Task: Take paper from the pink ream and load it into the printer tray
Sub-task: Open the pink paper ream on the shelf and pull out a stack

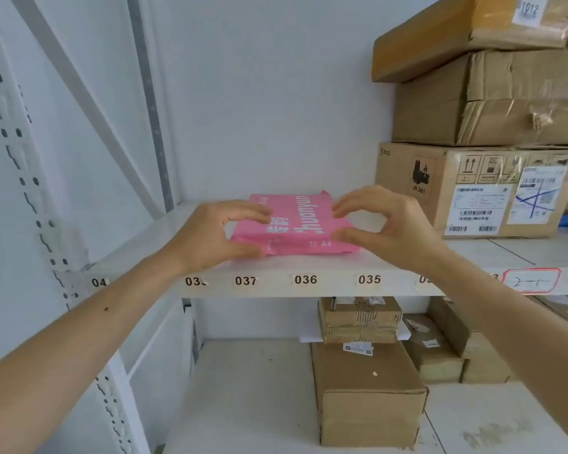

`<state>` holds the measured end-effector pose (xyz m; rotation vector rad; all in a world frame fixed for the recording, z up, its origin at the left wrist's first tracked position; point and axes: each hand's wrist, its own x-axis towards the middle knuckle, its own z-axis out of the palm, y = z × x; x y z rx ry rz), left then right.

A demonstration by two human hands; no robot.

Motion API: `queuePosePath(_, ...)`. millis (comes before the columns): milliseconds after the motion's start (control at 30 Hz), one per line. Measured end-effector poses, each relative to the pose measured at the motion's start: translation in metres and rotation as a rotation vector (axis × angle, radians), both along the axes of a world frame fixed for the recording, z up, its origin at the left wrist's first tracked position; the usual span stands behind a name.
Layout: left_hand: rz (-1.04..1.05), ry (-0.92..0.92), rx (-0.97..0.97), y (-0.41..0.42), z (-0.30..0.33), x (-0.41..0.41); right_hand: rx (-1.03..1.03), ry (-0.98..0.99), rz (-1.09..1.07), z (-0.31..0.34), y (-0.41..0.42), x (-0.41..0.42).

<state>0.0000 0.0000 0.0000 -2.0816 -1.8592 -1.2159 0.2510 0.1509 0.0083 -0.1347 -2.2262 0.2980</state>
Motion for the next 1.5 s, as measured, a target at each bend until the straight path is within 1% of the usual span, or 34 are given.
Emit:
queuePosePath(133,-0.001,0.067,-0.104,0.013,-0.005,-0.017,0.075,-0.114,-0.074,-0.013,0.020,-0.009)
queuePosePath(267,-0.002,0.072,-0.186,0.026,-0.011,-0.031,0.103,-0.203,-0.066,-0.023,0.042,-0.013)
queuePosePath(433,0.019,0.077,-0.219,0.033,-0.015,-0.037,0.120,-0.224,-0.039,-0.032,0.066,-0.017)
queuePosePath(700,0.010,0.196,-0.134,0.034,-0.021,-0.039,0.190,-0.234,0.042,-0.030,0.074,-0.020)
queuePosePath(800,0.030,0.167,-0.103,0.035,-0.022,-0.036,0.210,-0.215,0.058,-0.028,0.073,-0.023)
queuePosePath(867,0.035,0.148,-0.079,0.038,-0.023,-0.036,0.168,-0.207,0.049,-0.026,0.075,-0.026)
queuePosePath(1000,0.014,0.172,-0.064,0.044,-0.027,-0.036,0.031,-0.186,0.031,-0.027,0.080,-0.028)
queuePosePath(1167,-0.010,0.311,-0.037,0.050,-0.026,-0.029,0.021,-0.180,0.017,-0.026,0.079,-0.028)
queuePosePath(1233,-0.016,0.269,-0.014,0.054,-0.027,-0.028,0.038,-0.172,0.015,-0.025,0.078,-0.029)
queuePosePath(1300,-0.011,0.180,-0.004,0.058,-0.028,-0.027,0.085,-0.173,0.024,-0.025,0.075,-0.030)
queuePosePath(1433,0.004,0.077,-0.032,0.059,-0.028,-0.026,0.217,-0.222,0.013,-0.029,0.071,-0.036)
queuePosePath(1500,0.007,0.036,-0.041,0.059,-0.028,-0.025,0.231,-0.229,0.010,-0.031,0.071,-0.040)
